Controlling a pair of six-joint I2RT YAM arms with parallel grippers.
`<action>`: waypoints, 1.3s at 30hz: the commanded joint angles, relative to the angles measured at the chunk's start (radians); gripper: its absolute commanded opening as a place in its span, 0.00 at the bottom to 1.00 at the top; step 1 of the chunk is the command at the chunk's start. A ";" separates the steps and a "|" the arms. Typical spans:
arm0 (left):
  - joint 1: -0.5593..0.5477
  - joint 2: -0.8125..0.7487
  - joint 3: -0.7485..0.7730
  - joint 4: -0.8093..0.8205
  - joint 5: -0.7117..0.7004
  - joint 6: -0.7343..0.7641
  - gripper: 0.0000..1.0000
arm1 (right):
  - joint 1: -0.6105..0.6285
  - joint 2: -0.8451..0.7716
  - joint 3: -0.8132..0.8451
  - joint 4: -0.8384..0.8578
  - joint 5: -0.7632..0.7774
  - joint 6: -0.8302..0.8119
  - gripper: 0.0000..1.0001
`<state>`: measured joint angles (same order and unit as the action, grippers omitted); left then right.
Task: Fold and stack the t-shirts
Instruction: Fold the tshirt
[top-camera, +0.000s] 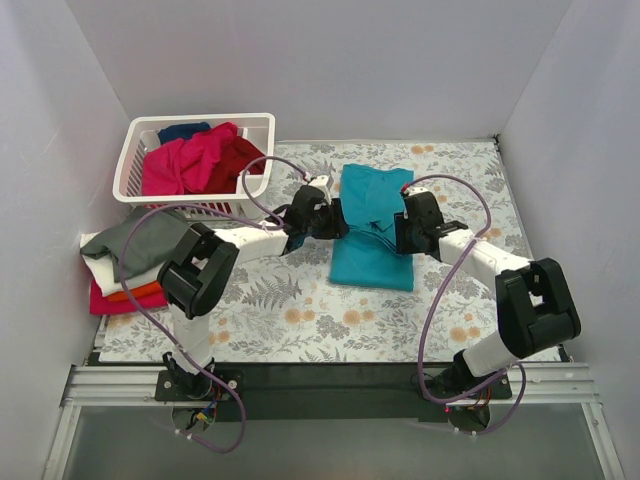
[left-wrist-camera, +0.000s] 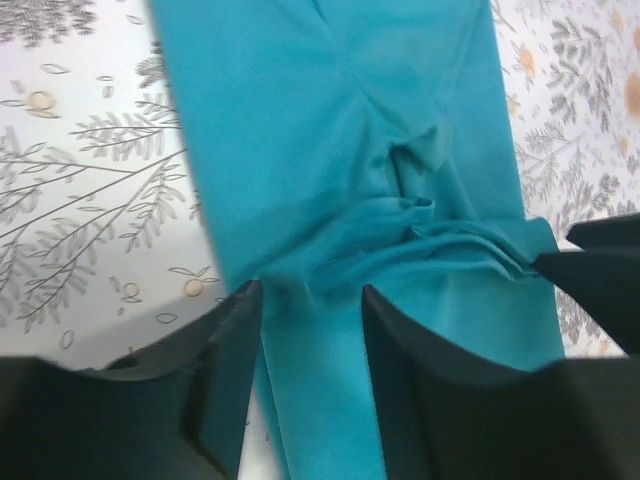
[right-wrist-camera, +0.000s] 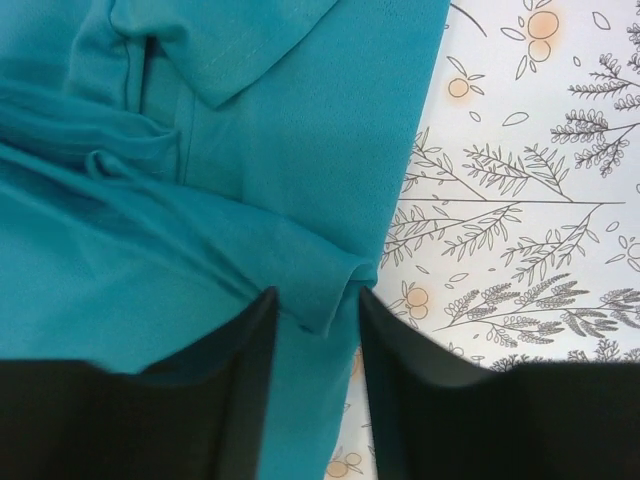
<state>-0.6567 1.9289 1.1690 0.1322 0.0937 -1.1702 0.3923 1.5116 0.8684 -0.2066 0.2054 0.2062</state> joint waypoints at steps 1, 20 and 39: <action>0.011 -0.091 0.020 -0.020 -0.119 0.014 0.44 | -0.006 -0.048 0.053 0.023 -0.015 -0.008 0.39; -0.242 -0.216 -0.239 0.179 -0.190 -0.094 0.66 | -0.003 -0.189 0.032 -0.008 -0.271 0.002 0.52; -0.254 -0.341 -0.425 0.032 -0.404 -0.170 0.66 | -0.003 -0.352 -0.255 -0.013 -0.126 0.050 0.54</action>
<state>-0.9119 1.6447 0.7574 0.2047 -0.2543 -1.3167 0.3882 1.1927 0.6201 -0.2386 0.0418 0.2394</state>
